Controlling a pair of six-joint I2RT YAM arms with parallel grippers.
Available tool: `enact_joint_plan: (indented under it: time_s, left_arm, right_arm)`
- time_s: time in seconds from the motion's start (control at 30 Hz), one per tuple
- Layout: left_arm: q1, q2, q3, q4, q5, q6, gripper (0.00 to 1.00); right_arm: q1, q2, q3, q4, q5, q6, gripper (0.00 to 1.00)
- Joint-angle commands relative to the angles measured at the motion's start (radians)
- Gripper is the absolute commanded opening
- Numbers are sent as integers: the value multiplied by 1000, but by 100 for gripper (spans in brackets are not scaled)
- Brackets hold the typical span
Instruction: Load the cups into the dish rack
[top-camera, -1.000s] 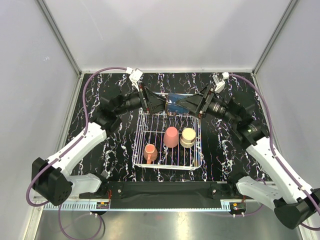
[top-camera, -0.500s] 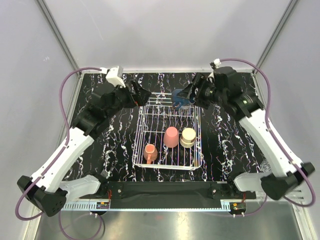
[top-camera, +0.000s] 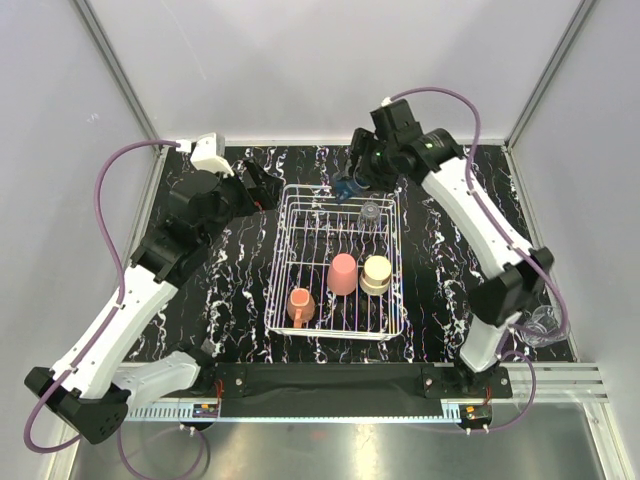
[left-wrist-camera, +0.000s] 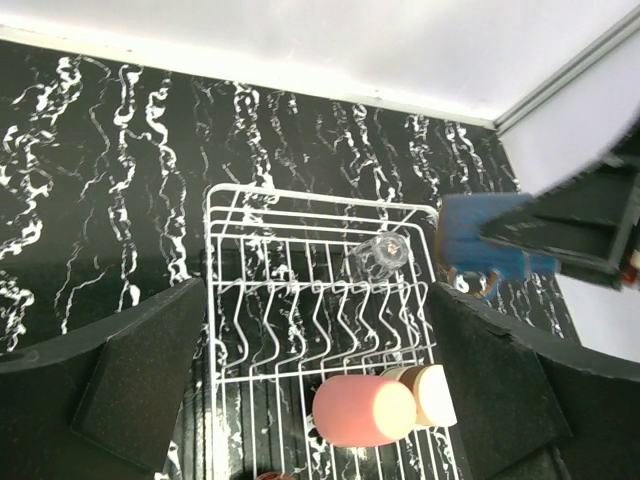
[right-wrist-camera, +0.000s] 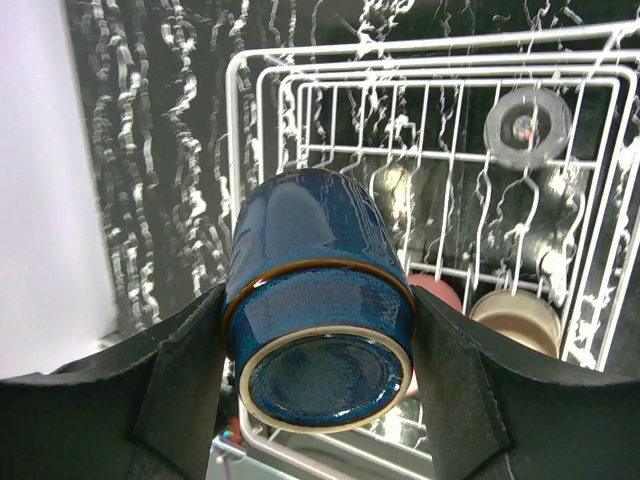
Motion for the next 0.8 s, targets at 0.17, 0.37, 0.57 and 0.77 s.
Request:
enact_joint_plan:
  time_s: [0.17, 0.37, 0.57, 0.77]
  left_arm:
    - [1, -16, 31, 29, -46, 9, 99]
    - [1, -6, 31, 29, -38, 6, 99]
    - [3, 18, 26, 32, -11, -6, 99]
    - [3, 21, 14, 52, 40, -17, 99]
  right_arm:
    - [38, 263, 363, -141, 114, -82, 0]
    - [45, 382, 437, -160, 117, -105, 0]
    - [64, 452, 460, -134, 112, -122, 0]
    - [90, 530, 521, -124, 155, -152, 0]
